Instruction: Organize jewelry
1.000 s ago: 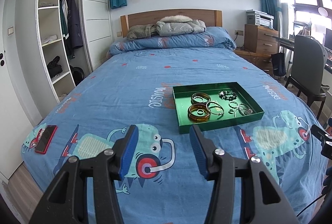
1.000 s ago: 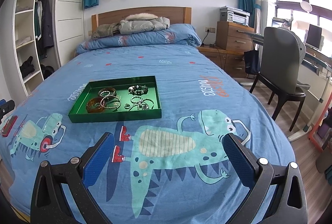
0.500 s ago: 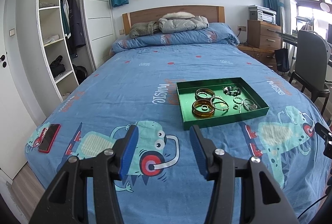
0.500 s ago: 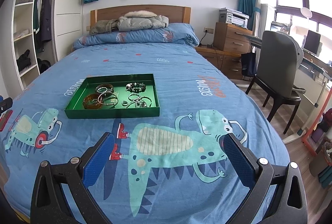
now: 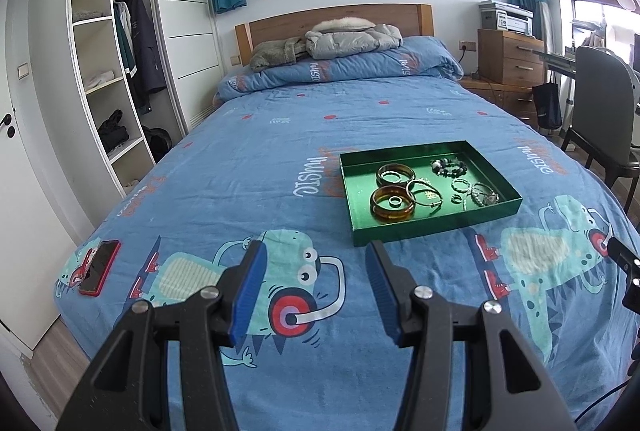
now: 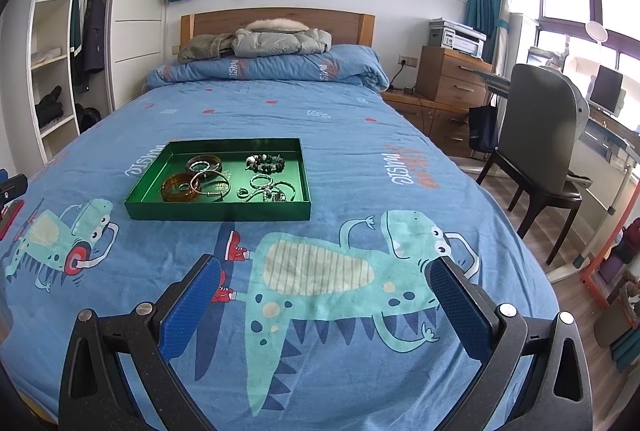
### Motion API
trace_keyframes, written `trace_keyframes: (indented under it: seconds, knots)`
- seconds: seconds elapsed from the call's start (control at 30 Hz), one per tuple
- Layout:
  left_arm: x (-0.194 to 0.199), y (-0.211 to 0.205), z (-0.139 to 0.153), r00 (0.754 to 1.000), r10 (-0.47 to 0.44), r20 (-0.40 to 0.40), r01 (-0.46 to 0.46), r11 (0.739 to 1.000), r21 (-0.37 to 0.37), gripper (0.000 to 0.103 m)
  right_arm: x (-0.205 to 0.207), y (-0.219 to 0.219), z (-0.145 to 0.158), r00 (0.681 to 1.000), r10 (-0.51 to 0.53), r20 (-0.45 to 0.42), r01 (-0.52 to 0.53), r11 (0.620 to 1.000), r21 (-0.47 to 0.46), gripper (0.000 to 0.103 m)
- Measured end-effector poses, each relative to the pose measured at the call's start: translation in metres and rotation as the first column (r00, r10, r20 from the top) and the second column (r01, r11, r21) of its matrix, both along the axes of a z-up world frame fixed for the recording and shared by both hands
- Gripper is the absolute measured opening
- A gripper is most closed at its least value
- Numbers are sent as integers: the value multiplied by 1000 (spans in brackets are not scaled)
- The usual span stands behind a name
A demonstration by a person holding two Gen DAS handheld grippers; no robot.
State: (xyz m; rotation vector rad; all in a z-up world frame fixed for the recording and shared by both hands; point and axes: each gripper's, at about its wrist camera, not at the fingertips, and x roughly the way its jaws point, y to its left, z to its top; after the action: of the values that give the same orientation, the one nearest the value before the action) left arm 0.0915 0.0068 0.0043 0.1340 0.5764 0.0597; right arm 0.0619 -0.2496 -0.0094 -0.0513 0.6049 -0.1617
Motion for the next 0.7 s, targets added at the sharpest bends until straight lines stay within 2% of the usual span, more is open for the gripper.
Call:
trace_keyframes:
  seconds: [0.7]
  knots:
    - [0, 0, -1, 1000, -6, -1, 6, 1000, -7, 49, 1, -1, -3, 1000, -2, -6, 2, 1000, 3, 103]
